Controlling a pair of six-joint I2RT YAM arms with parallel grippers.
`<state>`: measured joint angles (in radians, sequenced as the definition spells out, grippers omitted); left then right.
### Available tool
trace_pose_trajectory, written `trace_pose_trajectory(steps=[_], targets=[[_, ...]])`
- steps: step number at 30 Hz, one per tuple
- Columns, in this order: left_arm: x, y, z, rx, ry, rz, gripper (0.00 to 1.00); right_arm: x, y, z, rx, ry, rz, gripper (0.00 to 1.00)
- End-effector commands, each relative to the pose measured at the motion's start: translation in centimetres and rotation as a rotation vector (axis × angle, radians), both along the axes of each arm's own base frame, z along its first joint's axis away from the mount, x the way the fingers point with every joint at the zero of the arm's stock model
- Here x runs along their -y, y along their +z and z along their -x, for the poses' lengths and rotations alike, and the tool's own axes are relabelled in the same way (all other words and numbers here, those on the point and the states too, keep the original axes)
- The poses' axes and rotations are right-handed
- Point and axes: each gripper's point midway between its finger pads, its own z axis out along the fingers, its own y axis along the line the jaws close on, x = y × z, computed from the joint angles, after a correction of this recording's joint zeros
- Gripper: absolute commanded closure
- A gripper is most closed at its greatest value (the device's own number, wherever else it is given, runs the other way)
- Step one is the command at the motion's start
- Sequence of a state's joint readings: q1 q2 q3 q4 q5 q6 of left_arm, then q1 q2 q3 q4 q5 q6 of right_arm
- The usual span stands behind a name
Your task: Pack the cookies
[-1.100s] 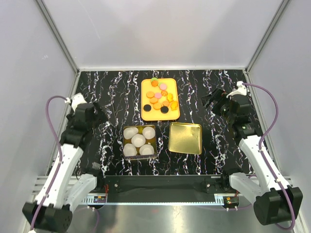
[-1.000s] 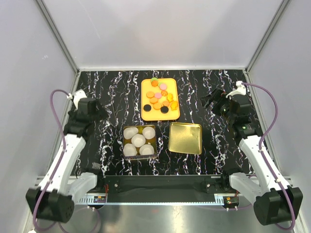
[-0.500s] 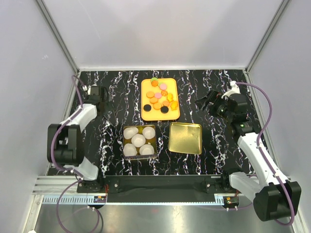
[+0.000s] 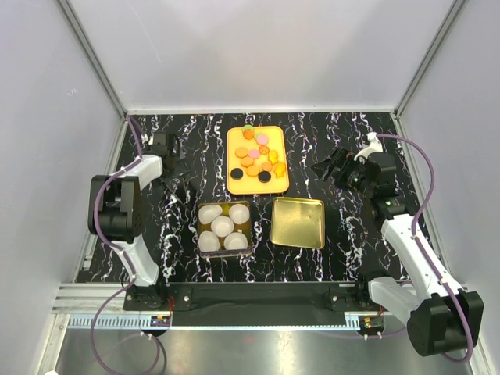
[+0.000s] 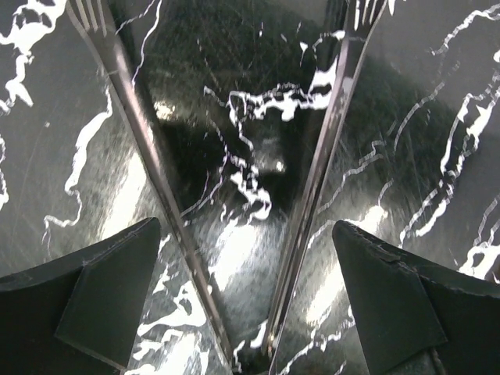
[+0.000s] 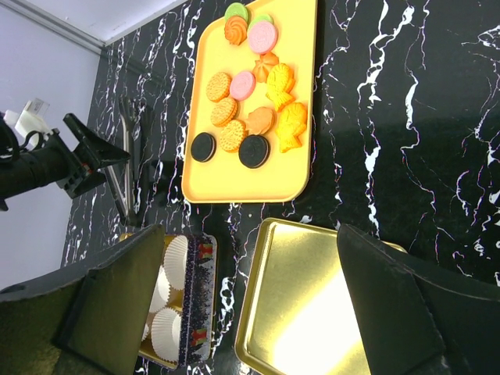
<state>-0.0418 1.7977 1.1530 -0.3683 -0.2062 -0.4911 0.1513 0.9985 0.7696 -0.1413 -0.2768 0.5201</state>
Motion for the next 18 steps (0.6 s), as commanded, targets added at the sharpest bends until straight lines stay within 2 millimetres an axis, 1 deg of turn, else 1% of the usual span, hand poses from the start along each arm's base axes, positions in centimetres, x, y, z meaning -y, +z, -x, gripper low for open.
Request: trace_pose_trajectory(steps=[1,6,11,16,18], targets=[[-0.5,0.5,-1.6,0.011,0.017,-0.024,0.01,-0.3,1.4,-0.2,0.056,0.018,-0.012,0.00],[-0.6,-0.7,-1.4,-0.030,0.015,-0.029,0.03,-0.4,1.2,-0.3,0.049,0.020,-0.011,0.00],[-0.4,-1.7,-0.7,-0.060,0.025,-0.015,0.10,-0.5,1.0,-0.4,0.042,0.027,-0.014,0.00],[-0.3,-1.9,0.1,-0.074,0.021,-0.013,0.20,-0.5,1.0,-0.4,0.043,0.029,-0.017,0.00],[0.0,-1.9,0.2,-0.071,0.009,-0.001,0.16,-0.7,0.9,-0.3,0.041,0.034,-0.020,0.00]])
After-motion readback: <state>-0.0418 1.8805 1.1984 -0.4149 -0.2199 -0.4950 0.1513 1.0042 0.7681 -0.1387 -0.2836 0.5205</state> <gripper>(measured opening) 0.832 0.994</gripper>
